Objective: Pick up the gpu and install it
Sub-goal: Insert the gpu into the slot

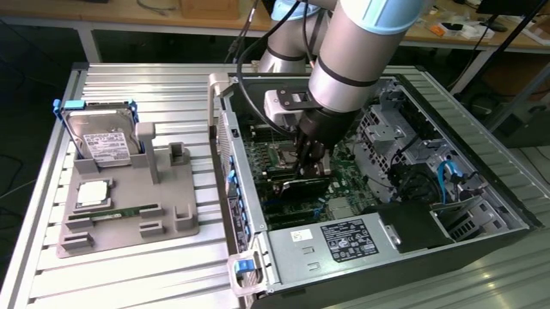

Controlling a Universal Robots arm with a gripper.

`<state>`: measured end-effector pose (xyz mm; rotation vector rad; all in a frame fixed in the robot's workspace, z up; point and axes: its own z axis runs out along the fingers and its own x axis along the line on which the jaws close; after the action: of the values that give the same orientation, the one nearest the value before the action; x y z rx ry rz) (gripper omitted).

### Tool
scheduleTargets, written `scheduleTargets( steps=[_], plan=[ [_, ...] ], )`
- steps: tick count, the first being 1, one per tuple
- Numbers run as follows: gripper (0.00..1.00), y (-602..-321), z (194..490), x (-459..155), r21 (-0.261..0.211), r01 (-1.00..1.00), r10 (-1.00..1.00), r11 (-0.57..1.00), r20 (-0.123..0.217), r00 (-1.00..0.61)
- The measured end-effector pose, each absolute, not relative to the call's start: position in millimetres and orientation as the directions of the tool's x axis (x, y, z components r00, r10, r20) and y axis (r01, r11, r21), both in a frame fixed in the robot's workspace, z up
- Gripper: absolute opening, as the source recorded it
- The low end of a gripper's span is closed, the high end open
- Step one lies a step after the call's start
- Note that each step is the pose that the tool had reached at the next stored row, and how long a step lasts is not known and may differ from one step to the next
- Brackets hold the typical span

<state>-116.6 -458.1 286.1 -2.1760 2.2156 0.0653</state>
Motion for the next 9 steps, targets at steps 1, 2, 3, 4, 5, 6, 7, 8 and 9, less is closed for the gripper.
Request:
scheduleTargets(
  steps=[1, 2, 3, 4, 5, 6, 7, 8, 9],
  plan=[
    [0.19, -458.1, 286.1, -116.6, 0.005, -1.000, -0.998, 0.018, -0.055, -0.018],
    [0.11, -458.1, 286.1, -116.6, 0.005, -1.000, -0.998, 0.018, -0.055, -0.018],
    [0.10, -458.1, 286.2, -116.6, 0.005, -1.000, -0.998, 0.018, -0.055, -0.018],
    [0.10, -458.1, 286.1, -116.6, 0.005, -1.000, -0.998, 0.018, -0.055, -0.018],
    [0.10, -458.1, 286.2, -116.6, 0.005, -1.000, -0.998, 0.018, -0.055, -0.018],
    [0.10, -458.1, 286.1, -116.6, 0.005, -1.000, -0.998, 0.018, -0.055, -0.018],
    [0.10, -458.1, 286.2, -116.6, 0.005, -1.000, -0.998, 0.018, -0.055, -0.018],
    [0.10, -458.1, 286.1, -116.6, 0.005, -1.000, -0.998, 0.018, -0.055, -0.018],
    [0.10, -458.1, 286.1, -116.6, 0.005, -1.000, -0.998, 0.018, -0.055, -0.018]
  ],
)
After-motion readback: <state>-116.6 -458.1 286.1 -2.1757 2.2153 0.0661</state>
